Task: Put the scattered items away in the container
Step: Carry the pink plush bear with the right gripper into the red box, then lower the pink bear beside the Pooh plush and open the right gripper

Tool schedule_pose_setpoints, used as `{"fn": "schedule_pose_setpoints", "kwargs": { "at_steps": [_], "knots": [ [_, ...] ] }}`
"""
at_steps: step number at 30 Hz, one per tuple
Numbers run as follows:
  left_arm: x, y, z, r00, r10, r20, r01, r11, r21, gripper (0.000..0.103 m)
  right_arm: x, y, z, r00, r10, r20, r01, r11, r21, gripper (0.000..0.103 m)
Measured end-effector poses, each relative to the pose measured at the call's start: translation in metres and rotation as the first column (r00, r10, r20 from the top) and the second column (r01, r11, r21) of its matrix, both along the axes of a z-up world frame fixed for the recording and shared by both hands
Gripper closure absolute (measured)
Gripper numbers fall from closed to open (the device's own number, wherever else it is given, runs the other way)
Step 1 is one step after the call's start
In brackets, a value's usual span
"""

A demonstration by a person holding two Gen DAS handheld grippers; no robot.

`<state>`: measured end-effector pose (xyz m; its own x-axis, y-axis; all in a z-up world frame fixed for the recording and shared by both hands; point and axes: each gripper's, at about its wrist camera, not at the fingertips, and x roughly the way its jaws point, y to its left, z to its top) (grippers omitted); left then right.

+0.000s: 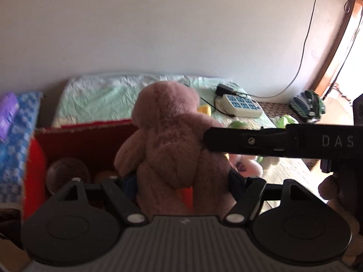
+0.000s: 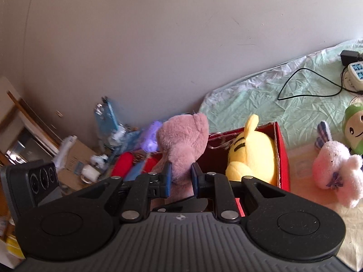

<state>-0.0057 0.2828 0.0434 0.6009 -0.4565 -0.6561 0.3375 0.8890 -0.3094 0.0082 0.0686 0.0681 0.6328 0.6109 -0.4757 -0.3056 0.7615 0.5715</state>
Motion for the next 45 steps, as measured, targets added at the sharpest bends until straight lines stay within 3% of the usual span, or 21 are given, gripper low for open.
{"fn": "schedule_pose_setpoints", "kwargs": {
  "at_steps": [7, 13, 18, 22, 27, 33, 36, 39, 45],
  "knots": [
    [0.023, 0.021, -0.026, 0.993, -0.067, -0.1, 0.058, 0.994, -0.087, 0.028, 0.015, 0.029, -0.003, 0.999, -0.034, -0.029, 0.028, 0.982, -0.184, 0.084],
    [0.036, 0.029, -0.045, 0.976, -0.111, -0.187, 0.095, 0.991, -0.092, 0.027, 0.031, 0.053, -0.013, 0.995, -0.035, -0.09, -0.003, 0.921, -0.389, 0.085],
    [0.038, 0.037, -0.049, 0.974, -0.114, -0.195, 0.102, 0.992, -0.072, 0.026, 0.035, 0.067, -0.016, 0.994, -0.018, -0.106, -0.036, 0.875, -0.483, 0.086],
    [0.034, 0.048, -0.048, 0.974, -0.113, -0.196, 0.098, 0.992, -0.084, 0.015, 0.037, 0.078, -0.02, 0.995, -0.006, -0.101, -0.051, 0.834, -0.549, 0.086],
    [0.023, 0.053, -0.041, 0.98, -0.113, -0.164, 0.102, 0.992, -0.071, 0.015, 0.039, 0.079, -0.019, 0.995, 0.002, -0.095, -0.055, 0.824, -0.563, 0.086],
    [0.027, 0.03, -0.042, 0.961, -0.227, -0.158, 0.21, 0.97, -0.12, 0.019, 0.037, 0.091, -0.026, 0.996, 0.054, -0.076, -0.09, 0.768, -0.634, 0.086],
    [0.034, 0.018, -0.052, 0.948, -0.253, -0.194, 0.234, 0.965, -0.117, 0.019, 0.038, 0.088, -0.028, 0.994, 0.06, -0.092, -0.105, 0.775, -0.624, 0.086],
    [0.044, 0.018, -0.066, 0.928, -0.268, -0.26, 0.229, 0.958, -0.172, 0.019, 0.039, 0.083, -0.027, 0.992, 0.074, -0.105, -0.122, 0.797, -0.591, 0.085],
    [0.042, 0.016, -0.072, 0.922, -0.286, -0.262, 0.247, 0.954, -0.173, 0.018, 0.043, 0.061, -0.017, 0.993, 0.041, -0.11, -0.086, 0.896, -0.436, 0.077]
  ]
}}
